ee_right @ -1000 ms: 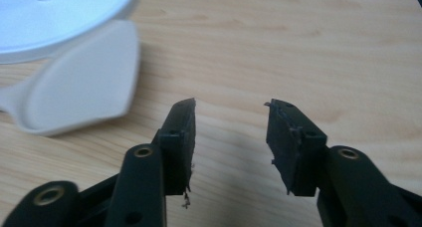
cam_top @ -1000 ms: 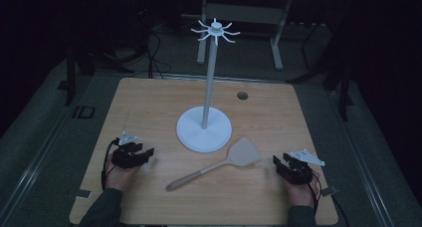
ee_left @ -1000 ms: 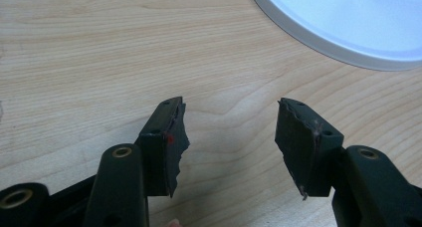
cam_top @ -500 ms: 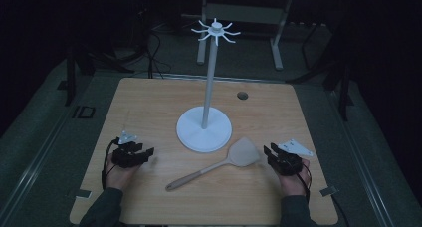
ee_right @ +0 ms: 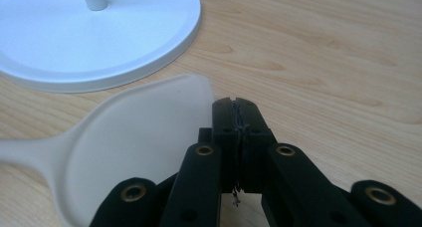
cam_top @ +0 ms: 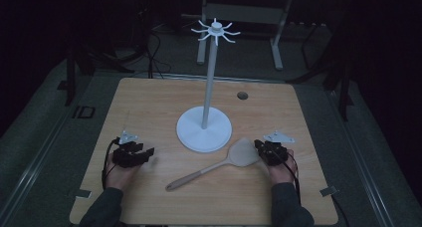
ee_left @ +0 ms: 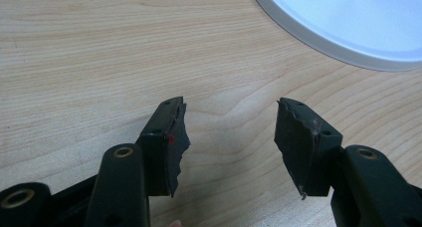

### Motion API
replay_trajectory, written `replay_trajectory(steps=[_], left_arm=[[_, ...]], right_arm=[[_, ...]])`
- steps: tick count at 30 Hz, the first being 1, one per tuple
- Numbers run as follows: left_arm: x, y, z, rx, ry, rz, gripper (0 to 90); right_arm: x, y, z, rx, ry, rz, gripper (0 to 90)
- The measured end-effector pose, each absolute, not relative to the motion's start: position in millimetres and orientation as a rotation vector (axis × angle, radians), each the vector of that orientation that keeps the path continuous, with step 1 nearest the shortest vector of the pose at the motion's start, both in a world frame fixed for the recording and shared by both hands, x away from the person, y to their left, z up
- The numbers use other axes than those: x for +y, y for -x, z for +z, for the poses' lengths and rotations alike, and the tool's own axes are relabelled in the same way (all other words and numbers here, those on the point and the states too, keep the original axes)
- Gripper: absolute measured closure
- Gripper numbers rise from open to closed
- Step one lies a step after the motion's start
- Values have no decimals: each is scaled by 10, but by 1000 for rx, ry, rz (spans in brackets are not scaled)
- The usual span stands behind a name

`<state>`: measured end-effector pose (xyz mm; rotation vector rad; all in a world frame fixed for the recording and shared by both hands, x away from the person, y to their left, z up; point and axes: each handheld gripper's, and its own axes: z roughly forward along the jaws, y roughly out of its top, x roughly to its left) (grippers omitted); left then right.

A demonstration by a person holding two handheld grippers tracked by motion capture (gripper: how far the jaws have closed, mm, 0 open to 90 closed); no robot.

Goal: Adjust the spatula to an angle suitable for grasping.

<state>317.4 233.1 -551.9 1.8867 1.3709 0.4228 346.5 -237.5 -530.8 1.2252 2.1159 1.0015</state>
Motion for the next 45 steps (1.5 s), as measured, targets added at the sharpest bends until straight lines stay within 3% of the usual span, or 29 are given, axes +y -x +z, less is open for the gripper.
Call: replay_trajectory(steps=[17,45], left_arm=[[2333,-3181,-5522,1375,-1889,416,462],[2333,-3188,-5525,1383,-1884,413,461]], right_arm=[[-2423,-3428,-5384,2148,-1267,1013,896],[-2428,-2916,-5530,2242,-1232,895,897]])
